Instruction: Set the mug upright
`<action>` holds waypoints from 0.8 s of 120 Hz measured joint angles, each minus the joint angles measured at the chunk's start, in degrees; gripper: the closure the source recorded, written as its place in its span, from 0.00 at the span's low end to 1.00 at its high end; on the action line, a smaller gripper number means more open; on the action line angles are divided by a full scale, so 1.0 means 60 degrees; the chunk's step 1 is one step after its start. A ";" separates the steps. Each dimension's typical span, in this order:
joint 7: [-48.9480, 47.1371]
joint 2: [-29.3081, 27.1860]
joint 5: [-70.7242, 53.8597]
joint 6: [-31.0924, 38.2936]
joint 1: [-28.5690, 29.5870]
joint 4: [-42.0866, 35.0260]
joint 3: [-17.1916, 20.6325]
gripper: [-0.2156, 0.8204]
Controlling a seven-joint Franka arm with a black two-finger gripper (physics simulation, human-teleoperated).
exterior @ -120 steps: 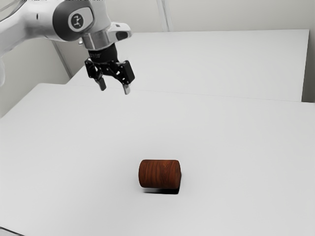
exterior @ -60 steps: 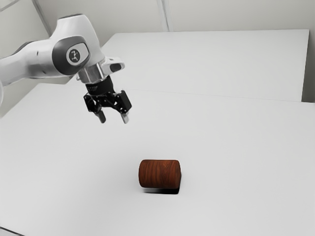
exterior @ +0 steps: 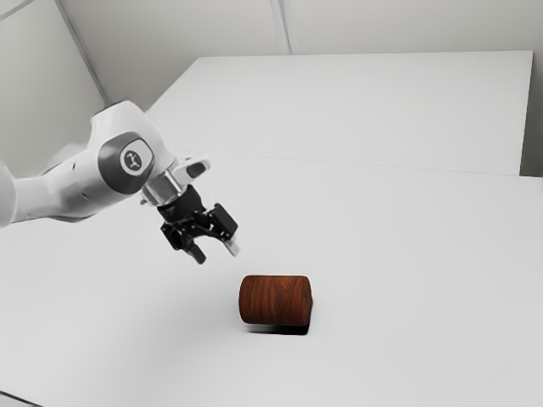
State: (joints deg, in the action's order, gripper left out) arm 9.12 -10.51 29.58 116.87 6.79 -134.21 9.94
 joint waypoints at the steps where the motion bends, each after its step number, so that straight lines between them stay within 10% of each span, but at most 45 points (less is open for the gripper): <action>1: 0.0048 0.0000 0.0079 0.0049 0.0010 -0.0055 0.0000 0.21; 96: 0.5761 0.0000 0.7637 0.1475 0.0103 -0.2903 -0.0338 0.21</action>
State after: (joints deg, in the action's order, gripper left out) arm 43.69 -10.51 75.40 125.72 7.41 -151.63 7.91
